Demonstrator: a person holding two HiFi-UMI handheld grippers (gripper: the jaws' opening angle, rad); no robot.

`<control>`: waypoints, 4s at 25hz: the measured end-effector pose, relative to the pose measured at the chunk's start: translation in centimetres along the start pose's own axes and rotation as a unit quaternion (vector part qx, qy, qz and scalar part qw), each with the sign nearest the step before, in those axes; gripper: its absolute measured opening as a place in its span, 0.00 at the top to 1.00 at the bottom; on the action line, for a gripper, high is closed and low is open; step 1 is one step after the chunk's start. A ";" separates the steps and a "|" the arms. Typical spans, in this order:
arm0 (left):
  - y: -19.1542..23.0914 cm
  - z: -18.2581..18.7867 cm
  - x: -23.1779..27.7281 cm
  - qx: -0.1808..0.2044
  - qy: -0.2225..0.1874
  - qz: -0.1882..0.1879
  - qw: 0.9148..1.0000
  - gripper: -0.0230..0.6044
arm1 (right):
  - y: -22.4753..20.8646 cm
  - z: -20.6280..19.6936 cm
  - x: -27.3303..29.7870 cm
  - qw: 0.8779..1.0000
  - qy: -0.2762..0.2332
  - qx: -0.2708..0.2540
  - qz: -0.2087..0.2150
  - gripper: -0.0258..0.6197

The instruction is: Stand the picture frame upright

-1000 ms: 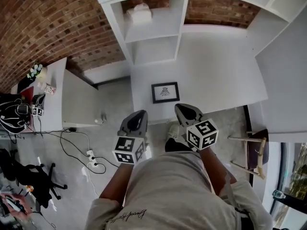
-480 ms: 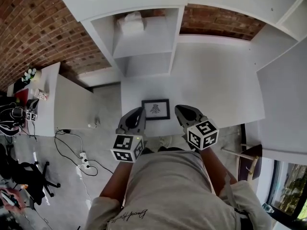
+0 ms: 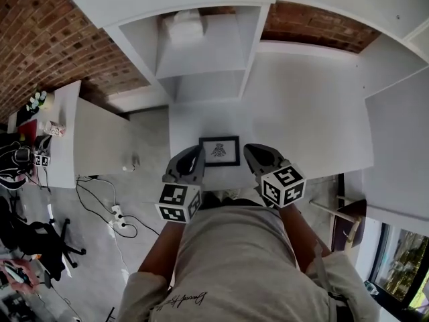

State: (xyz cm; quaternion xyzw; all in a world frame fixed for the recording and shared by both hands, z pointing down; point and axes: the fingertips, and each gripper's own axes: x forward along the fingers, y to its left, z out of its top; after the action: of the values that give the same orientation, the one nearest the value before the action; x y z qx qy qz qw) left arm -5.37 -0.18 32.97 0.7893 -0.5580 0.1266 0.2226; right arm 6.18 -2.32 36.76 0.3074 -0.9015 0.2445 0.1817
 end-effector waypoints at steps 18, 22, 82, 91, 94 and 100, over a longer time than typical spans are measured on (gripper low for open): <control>3.6 -4.3 2.9 -0.004 0.092 -0.032 0.995 0.92 | -1.3 -2.8 3.4 0.997 0.054 0.049 -0.035 0.91; 3.8 -5.8 3.5 -0.006 0.107 -0.038 0.993 0.92 | -1.9 -3.9 4.1 0.996 0.067 0.053 -0.039 0.91; 6.3 -17.5 9.1 -0.058 0.254 -0.034 0.965 0.74 | -6.3 -13.9 9.0 0.978 0.178 0.085 -0.063 0.82; 6.1 -18.2 9.3 -0.062 0.264 -0.036 0.962 0.74 | -6.0 -13.9 9.4 0.977 0.184 0.088 -0.056 0.81; 6.2 -18.2 9.3 -0.062 0.266 -0.033 0.961 0.75 | -6.0 -14.2 9.6 0.976 0.190 0.088 -0.057 0.80; 6.3 -18.1 9.3 -0.065 0.262 -0.034 0.962 0.76 | -6.0 -14.2 9.7 0.976 0.192 0.089 -0.057 0.80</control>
State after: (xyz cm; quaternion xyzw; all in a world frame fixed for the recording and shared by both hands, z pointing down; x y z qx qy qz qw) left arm -7.20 -0.66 54.18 0.7307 -0.4604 0.2846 0.4160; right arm 5.28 -3.11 54.97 0.3204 -0.8058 0.3669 0.3368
